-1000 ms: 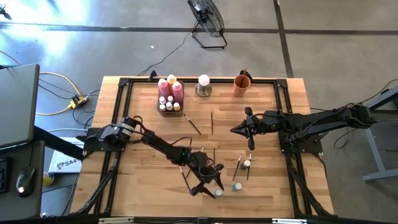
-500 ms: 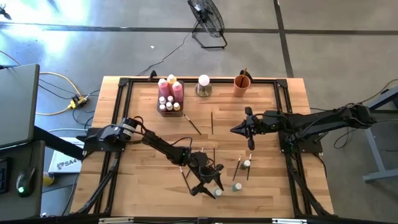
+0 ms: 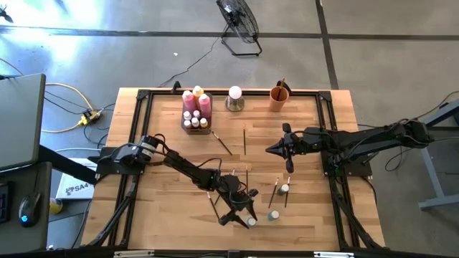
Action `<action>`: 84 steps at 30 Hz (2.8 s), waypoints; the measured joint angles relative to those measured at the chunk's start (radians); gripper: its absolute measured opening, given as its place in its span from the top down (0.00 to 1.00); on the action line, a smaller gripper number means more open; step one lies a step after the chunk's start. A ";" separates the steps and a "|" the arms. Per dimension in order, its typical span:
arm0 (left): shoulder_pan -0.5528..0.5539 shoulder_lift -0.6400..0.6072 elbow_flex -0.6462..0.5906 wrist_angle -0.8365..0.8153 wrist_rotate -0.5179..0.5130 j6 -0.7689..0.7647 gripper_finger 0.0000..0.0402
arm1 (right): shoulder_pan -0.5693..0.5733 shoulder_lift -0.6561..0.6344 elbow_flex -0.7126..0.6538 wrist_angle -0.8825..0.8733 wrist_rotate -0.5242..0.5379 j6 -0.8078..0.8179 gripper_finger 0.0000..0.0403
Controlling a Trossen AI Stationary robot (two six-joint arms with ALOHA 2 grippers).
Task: Pick & Place Paint Supplies
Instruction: Put the left small blue paint bottle into the gray bin
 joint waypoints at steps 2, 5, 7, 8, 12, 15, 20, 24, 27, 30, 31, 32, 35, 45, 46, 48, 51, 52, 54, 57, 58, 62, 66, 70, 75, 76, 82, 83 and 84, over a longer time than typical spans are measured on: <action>0.000 0.000 0.000 0.000 0.000 0.000 0.54 | 0.000 0.000 0.000 0.000 0.000 0.000 0.99; 0.000 0.000 0.000 0.000 0.000 0.001 0.56 | 0.000 0.000 0.000 0.000 0.000 0.000 0.99; 0.000 0.000 0.000 0.000 -0.001 0.001 0.57 | 0.000 0.000 0.000 0.000 0.000 0.000 0.99; 0.000 0.000 0.000 0.000 -0.005 0.001 0.57 | 0.000 0.000 0.000 0.000 0.000 0.000 0.99; 0.000 0.000 0.000 0.000 -0.016 0.001 0.57 | 0.000 0.000 0.000 0.000 0.000 0.000 0.99; 0.000 0.000 0.000 0.000 -0.016 0.001 0.57 | 0.000 0.000 0.000 0.000 0.000 0.000 0.99; 0.000 0.000 0.000 -0.001 -0.018 0.001 0.57 | 0.000 0.000 0.000 0.000 0.000 0.000 0.99; 0.000 0.000 0.000 -0.005 -0.021 0.001 0.57 | 0.000 0.000 0.000 0.000 0.000 0.000 0.99; 0.000 0.001 0.000 -0.007 -0.023 0.001 0.57 | 0.000 0.000 0.000 0.000 0.000 0.000 0.99; 0.000 0.001 0.000 -0.007 -0.023 0.001 0.57 | 0.000 0.000 0.000 0.000 0.000 0.000 0.99; 0.000 0.001 0.000 -0.007 -0.023 0.001 0.57 | 0.000 0.000 0.000 0.000 0.000 0.000 0.99; 0.000 0.001 0.000 -0.007 -0.023 0.001 0.57 | 0.000 0.000 0.000 0.000 0.000 0.000 0.99; 0.000 0.001 0.000 -0.007 -0.023 0.002 0.57 | 0.000 0.000 0.000 0.000 0.000 0.000 0.99; 0.007 0.001 0.000 -0.011 -0.026 -0.001 0.57 | 0.000 0.000 0.000 0.000 0.000 0.000 0.99; 0.007 0.001 0.000 -0.013 -0.026 -0.007 0.57 | 0.000 0.000 0.000 0.000 0.000 0.000 0.99; 0.009 0.001 0.000 -0.014 -0.027 -0.008 0.57 | 0.000 0.000 0.000 -0.001 0.000 0.000 0.99; 0.009 0.001 0.000 -0.014 -0.027 -0.002 0.57 | 0.000 0.000 0.000 -0.001 0.000 0.000 0.99; 0.011 0.001 0.000 -0.014 -0.026 -0.002 0.57 | 0.000 0.000 0.000 -0.001 0.000 0.000 0.99; 0.013 0.001 0.000 -0.014 -0.021 -0.002 0.57 | 0.000 0.000 0.000 -0.001 0.000 0.000 0.99; 0.013 0.001 0.000 -0.013 -0.018 -0.002 0.57 | 0.000 0.000 0.000 -0.001 0.000 0.000 0.99; 0.013 0.001 0.000 -0.013 -0.018 -0.002 0.57 | 0.000 0.000 0.000 -0.001 0.000 0.000 0.99; 0.013 0.001 0.000 -0.013 -0.018 -0.002 0.57 | 0.000 0.000 0.000 -0.001 0.000 0.000 0.99; 0.013 0.001 0.000 -0.014 -0.018 -0.002 0.57 | 0.000 0.000 0.000 -0.001 0.000 0.000 0.99; 0.013 0.001 0.000 -0.014 -0.018 -0.002 0.57 | 0.000 0.000 0.000 -0.001 0.000 0.000 0.99; 0.013 0.001 0.000 -0.014 -0.016 -0.002 0.64 | 0.000 0.000 0.000 -0.001 0.000 0.000 0.99; 0.013 0.001 0.000 -0.013 -0.017 -0.002 0.67 | 0.000 0.000 0.000 -0.001 0.000 0.000 0.99; 0.013 0.001 0.000 -0.013 -0.017 -0.007 0.71 | 0.000 0.000 0.000 -0.001 0.000 0.000 0.99; 0.013 0.001 0.000 -0.013 -0.020 -0.009 0.70 | 0.000 0.000 0.000 -0.001 0.000 0.000 0.99; 0.013 0.001 0.000 -0.014 -0.023 -0.011 0.69 | 0.000 0.000 0.000 -0.001 0.000 0.000 0.99</action>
